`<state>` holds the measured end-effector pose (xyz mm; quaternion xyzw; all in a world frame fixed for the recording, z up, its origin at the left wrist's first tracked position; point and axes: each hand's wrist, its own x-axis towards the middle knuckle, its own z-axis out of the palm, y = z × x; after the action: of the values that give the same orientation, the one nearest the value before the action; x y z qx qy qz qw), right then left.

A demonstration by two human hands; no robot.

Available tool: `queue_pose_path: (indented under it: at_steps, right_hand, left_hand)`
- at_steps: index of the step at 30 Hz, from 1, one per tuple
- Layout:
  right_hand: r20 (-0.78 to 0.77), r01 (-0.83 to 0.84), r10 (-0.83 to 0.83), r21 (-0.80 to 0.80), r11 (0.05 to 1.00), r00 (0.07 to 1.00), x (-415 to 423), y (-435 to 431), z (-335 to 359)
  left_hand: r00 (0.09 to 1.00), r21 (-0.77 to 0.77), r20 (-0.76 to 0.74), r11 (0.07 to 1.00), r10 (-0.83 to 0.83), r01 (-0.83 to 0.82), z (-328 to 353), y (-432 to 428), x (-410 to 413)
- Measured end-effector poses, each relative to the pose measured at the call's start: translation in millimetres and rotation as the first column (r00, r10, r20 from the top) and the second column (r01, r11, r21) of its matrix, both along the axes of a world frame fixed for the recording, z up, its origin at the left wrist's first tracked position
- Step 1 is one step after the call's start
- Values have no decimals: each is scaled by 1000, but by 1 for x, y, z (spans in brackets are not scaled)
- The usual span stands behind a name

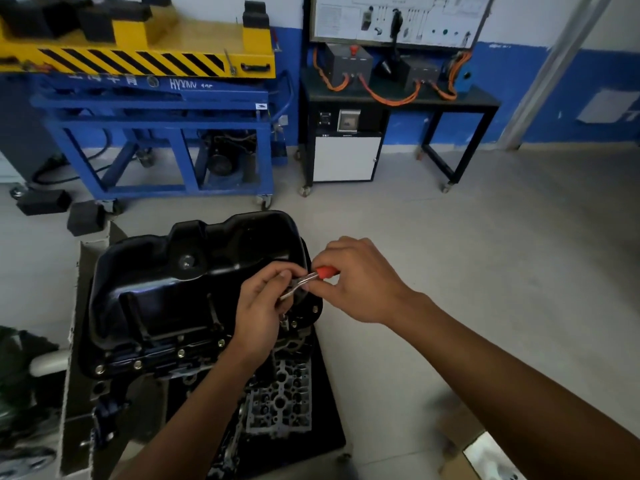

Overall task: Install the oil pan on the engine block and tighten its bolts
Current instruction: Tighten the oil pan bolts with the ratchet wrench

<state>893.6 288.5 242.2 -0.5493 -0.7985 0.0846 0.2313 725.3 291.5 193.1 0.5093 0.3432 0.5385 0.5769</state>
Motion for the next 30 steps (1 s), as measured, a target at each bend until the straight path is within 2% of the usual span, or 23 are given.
queue_pose_path:
  at_steps: [12, 16, 20, 23, 26, 30]
  right_hand:
    - [-36, -258, 260, 57, 965, 965, 25, 38, -6]
    - [4, -319, 319, 49, 946, 948, 26, 50, -6]
    - [108, -359, 358, -8, 933, 928, 27, 64, -4]
    - [96, -352, 351, -7, 936, 932, 29, 63, -7]
    - [94, -282, 275, 83, 956, 957, 36, 49, -13]
    - [169, -236, 222, 65, 970, 960, 39, 38, -12]
  left_hand:
    - [971, -9, 16, 971, 237, -237, -7, -2, 32]
    - [951, -16, 42, 952, 307, -307, -11, -7, 42]
    - [928, 2, 18, 928, 371, -372, -15, -12, 56]
    - [905, -20, 41, 906, 423, -423, -13, -5, 60]
    - [892, -4, 57, 893, 449, -449, -15, 1, 63]
    - [889, 19, 11, 888, 459, -459, -18, 4, 62]
